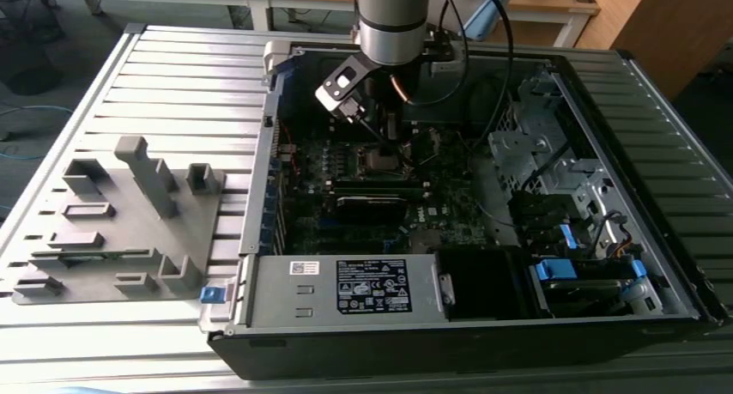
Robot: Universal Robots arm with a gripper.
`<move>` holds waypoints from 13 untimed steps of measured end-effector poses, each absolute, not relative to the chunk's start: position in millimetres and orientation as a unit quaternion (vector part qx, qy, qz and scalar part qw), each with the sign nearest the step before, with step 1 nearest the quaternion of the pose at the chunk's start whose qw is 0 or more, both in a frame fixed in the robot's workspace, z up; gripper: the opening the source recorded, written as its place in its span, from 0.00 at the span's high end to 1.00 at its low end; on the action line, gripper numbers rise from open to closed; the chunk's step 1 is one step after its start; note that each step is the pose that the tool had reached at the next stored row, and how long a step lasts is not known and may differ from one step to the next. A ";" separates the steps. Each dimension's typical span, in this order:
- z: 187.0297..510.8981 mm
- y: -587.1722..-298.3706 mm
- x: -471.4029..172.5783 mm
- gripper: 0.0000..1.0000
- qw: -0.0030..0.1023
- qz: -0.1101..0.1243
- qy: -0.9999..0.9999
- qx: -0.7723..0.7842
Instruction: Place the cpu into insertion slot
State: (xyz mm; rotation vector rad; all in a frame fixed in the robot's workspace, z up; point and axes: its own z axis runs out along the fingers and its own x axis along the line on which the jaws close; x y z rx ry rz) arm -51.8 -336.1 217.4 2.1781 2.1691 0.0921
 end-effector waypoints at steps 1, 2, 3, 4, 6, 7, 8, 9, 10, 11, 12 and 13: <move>217.4 -336.1 -51.8 0.76 0.033 0.030 0.705 0.708; 217.4 -336.1 -51.8 0.82 0.033 0.030 0.705 0.708; 217.3 -336.1 -51.8 0.88 0.033 0.030 0.705 0.708; 217.3 -336.1 -51.8 0.88 0.033 0.030 0.705 0.708; 217.3 -336.1 -51.8 0.89 0.033 0.030 0.705 0.708; 217.3 -336.1 -51.8 0.89 0.033 0.030 0.705 0.708; 217.3 -336.1 -51.8 0.89 0.033 0.030 0.705 0.708; 217.3 -336.1 -51.8 0.89 0.033 0.030 0.705 0.708; 217.3 -336.1 -51.8 0.89 0.033 0.030 0.705 0.708; 217.2 -336.1 -51.8 0.89 0.033 0.030 0.705 0.708; 217.2 -336.1 -51.8 0.89 0.033 0.030 0.705 0.708; 217.5 -336.1 -51.8 0.89 0.033 0.030 0.705 0.708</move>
